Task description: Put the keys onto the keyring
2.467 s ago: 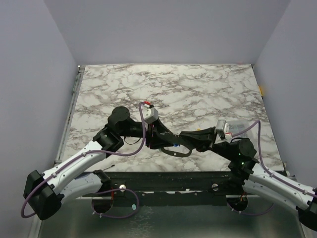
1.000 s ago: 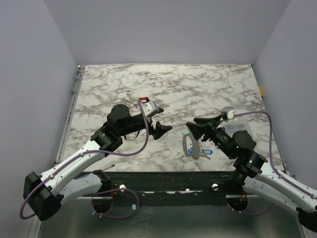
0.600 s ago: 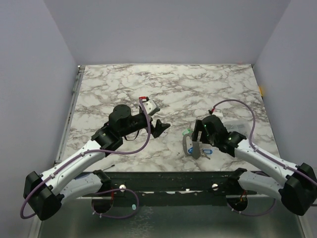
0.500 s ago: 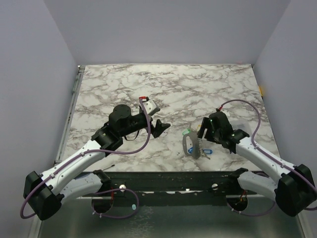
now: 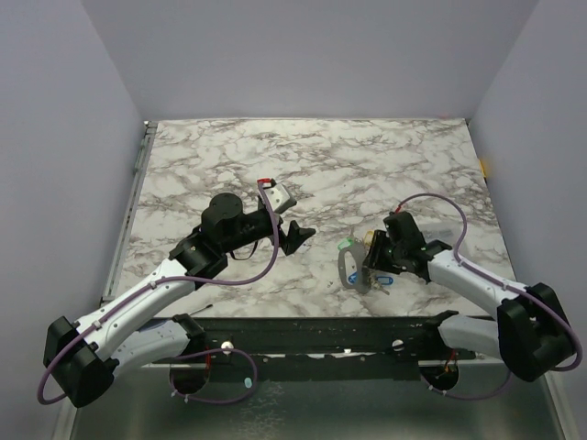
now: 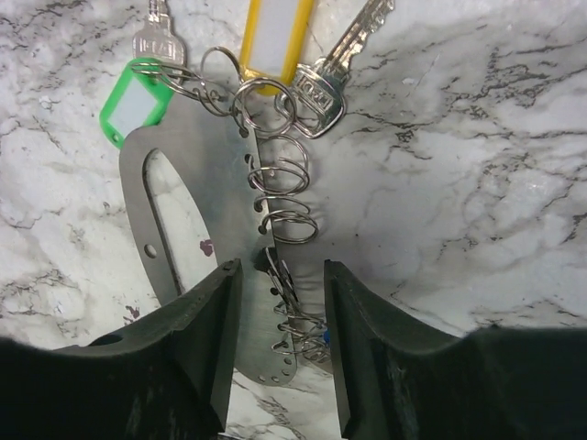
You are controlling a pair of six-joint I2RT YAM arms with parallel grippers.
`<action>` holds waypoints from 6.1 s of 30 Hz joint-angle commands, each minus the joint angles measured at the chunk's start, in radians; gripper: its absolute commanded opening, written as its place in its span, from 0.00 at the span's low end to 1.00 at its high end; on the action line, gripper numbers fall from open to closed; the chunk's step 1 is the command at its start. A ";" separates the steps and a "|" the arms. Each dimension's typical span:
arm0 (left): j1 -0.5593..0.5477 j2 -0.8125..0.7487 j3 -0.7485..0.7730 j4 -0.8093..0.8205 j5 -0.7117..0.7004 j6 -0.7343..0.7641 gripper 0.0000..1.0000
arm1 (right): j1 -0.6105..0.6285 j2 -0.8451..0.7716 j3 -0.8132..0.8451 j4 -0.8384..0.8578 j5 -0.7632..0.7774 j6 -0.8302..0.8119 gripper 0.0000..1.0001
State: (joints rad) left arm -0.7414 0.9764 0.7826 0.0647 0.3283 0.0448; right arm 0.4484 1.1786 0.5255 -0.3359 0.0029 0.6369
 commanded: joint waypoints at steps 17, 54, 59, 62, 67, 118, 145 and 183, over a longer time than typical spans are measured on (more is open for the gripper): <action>0.001 -0.013 -0.011 0.004 0.050 -0.007 0.87 | -0.002 -0.088 0.039 0.047 -0.008 -0.122 0.01; 0.001 0.080 0.060 0.147 0.699 -0.065 0.93 | 0.412 -0.273 0.519 -0.289 -0.586 -0.941 0.01; -0.048 0.107 0.031 0.197 0.738 -0.096 0.90 | 0.414 -0.285 0.507 -0.265 -0.577 -0.950 0.01; -0.076 0.122 0.017 0.210 0.748 -0.101 0.88 | 0.414 -0.294 0.499 -0.245 -0.573 -0.950 0.01; -0.106 0.153 0.007 0.228 0.749 -0.107 0.80 | 0.414 -0.299 0.495 -0.235 -0.578 -0.953 0.01; -0.130 0.147 -0.030 0.251 0.566 -0.060 0.00 | 0.414 -0.549 0.451 0.056 -0.302 -0.776 0.65; -0.131 -0.013 -0.107 0.120 0.383 0.121 0.00 | 0.414 -0.432 0.465 -0.177 -0.577 -0.835 0.57; -0.138 -0.090 -0.149 0.114 0.380 0.148 0.00 | 0.414 -0.175 0.442 -0.117 -0.501 -1.002 0.70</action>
State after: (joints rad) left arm -0.8749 0.9047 0.6258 0.1337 0.6724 0.1921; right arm 0.8623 0.9993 0.9794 -0.4866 -0.5201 -0.3431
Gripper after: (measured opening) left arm 0.087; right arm 0.703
